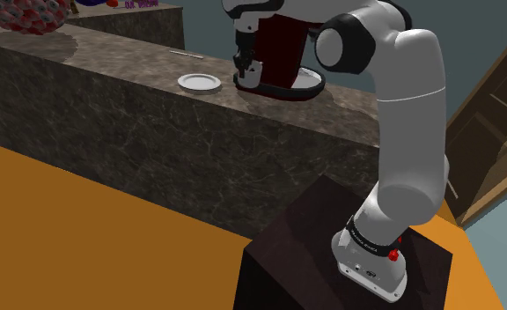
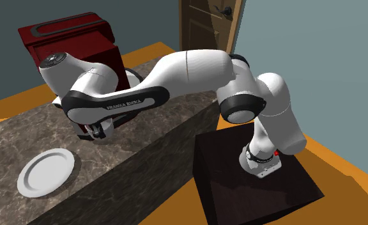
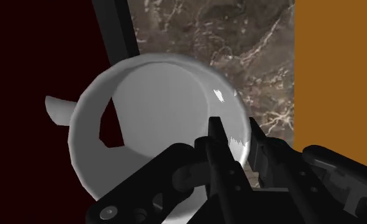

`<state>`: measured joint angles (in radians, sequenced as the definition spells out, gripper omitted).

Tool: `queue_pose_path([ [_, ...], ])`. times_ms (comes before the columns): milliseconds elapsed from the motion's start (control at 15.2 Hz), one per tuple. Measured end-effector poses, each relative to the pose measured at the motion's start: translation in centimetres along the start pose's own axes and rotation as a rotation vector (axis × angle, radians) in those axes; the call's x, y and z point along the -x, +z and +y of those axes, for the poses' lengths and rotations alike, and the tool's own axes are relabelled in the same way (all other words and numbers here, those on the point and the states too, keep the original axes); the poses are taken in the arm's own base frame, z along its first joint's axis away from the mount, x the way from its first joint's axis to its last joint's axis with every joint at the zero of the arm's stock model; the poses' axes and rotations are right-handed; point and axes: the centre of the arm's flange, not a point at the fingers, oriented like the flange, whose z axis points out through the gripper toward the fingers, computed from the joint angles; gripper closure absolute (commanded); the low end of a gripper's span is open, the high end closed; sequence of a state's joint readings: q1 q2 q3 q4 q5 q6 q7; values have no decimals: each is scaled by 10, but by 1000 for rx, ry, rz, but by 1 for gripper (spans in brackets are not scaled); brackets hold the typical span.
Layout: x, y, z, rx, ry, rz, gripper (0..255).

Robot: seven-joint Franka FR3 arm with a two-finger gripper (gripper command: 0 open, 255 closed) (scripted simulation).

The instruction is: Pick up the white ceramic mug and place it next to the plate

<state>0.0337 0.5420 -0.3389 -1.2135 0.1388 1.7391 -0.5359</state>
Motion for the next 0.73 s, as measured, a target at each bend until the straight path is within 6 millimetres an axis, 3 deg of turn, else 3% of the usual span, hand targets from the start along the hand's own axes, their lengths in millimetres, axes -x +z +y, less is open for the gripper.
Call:
queue_pose_path([
  [462,-2,39,-7,-20,0,8,255],
  [726,-7,49,-7,-27,1,25,255],
])
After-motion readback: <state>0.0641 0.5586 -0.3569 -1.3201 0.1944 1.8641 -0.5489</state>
